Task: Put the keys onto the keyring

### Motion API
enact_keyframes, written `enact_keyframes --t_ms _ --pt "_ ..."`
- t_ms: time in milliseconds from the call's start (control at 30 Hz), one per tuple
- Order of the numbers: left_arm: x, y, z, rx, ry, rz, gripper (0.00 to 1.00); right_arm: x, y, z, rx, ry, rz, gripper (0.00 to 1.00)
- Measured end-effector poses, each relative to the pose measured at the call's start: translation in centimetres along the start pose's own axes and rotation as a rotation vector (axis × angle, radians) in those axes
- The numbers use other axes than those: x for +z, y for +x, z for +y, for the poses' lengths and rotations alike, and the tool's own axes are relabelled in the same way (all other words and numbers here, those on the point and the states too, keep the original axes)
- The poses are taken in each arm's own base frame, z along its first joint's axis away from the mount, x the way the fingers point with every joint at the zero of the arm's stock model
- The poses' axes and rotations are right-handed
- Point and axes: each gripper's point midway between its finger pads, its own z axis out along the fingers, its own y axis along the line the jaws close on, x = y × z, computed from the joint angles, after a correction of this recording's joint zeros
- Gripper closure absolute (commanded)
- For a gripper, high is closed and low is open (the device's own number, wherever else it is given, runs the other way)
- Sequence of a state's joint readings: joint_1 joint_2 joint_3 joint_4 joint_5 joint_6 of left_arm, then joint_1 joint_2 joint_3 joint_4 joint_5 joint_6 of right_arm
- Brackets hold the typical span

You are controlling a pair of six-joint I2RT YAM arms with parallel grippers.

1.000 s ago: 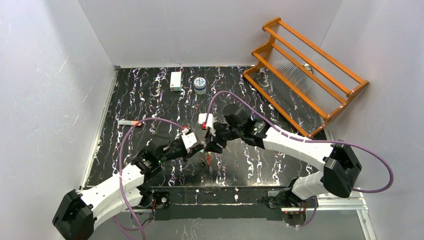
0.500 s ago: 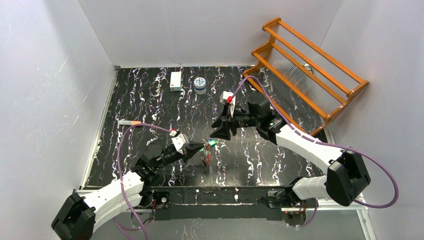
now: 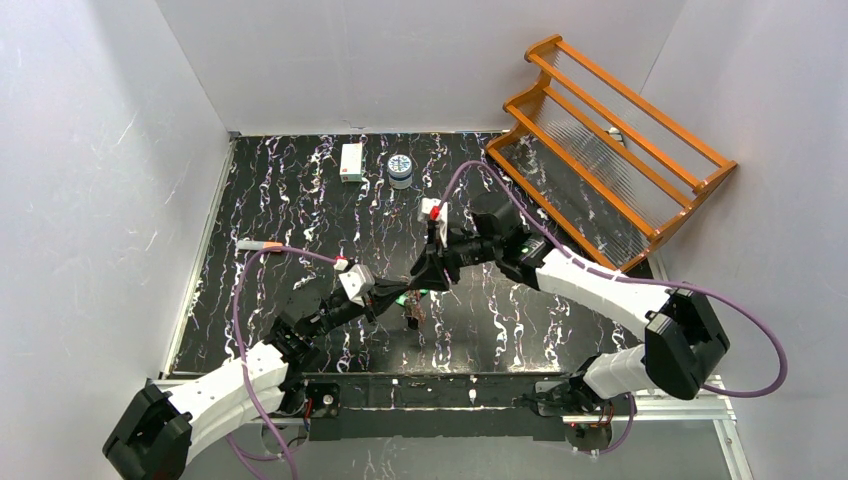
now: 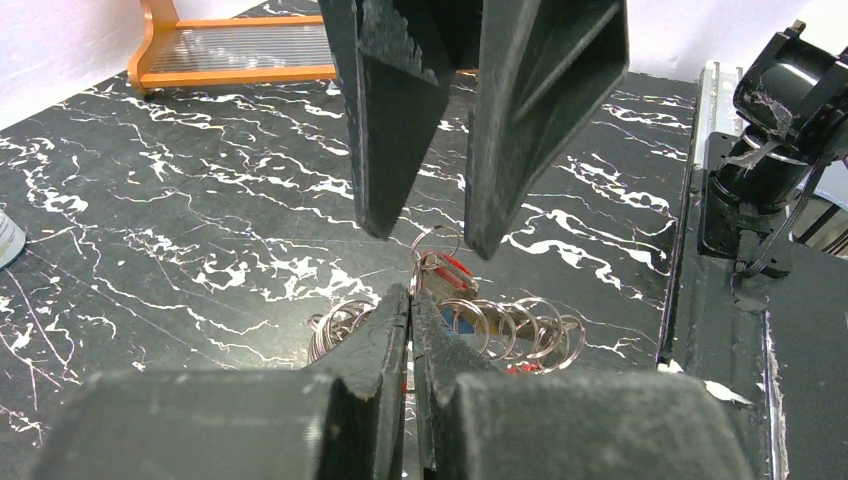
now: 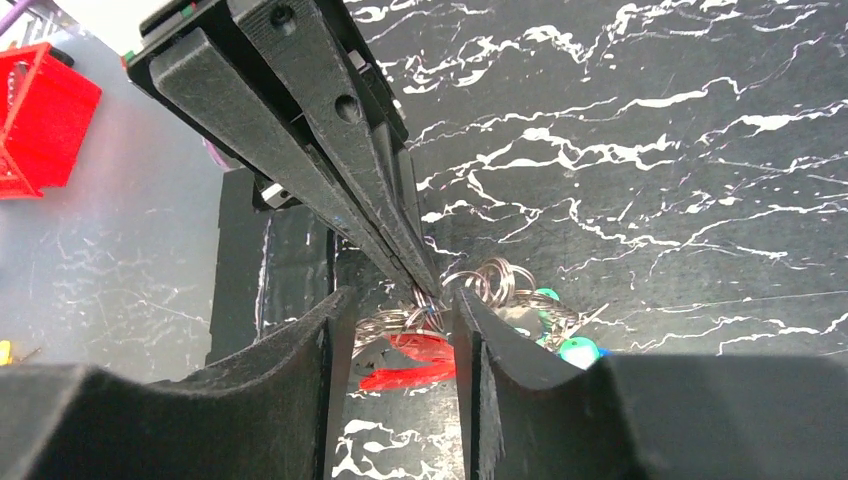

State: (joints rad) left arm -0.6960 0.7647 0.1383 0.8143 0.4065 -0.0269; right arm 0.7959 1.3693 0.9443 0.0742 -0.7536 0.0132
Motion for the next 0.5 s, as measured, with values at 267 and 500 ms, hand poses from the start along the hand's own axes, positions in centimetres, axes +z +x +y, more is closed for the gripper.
enact_keyframes --t_ms 267,500 --pt "0.0 0.1 0.0 -0.002 0.000 0.004 1.00 0.6 1.1 -0.7 -0.010 0.057 0.057 0.96" --pt "0.0 0.2 0.1 -0.003 -0.003 0.005 1.00 0.6 1.2 -1.1 -0.003 0.075 0.074 0.99"
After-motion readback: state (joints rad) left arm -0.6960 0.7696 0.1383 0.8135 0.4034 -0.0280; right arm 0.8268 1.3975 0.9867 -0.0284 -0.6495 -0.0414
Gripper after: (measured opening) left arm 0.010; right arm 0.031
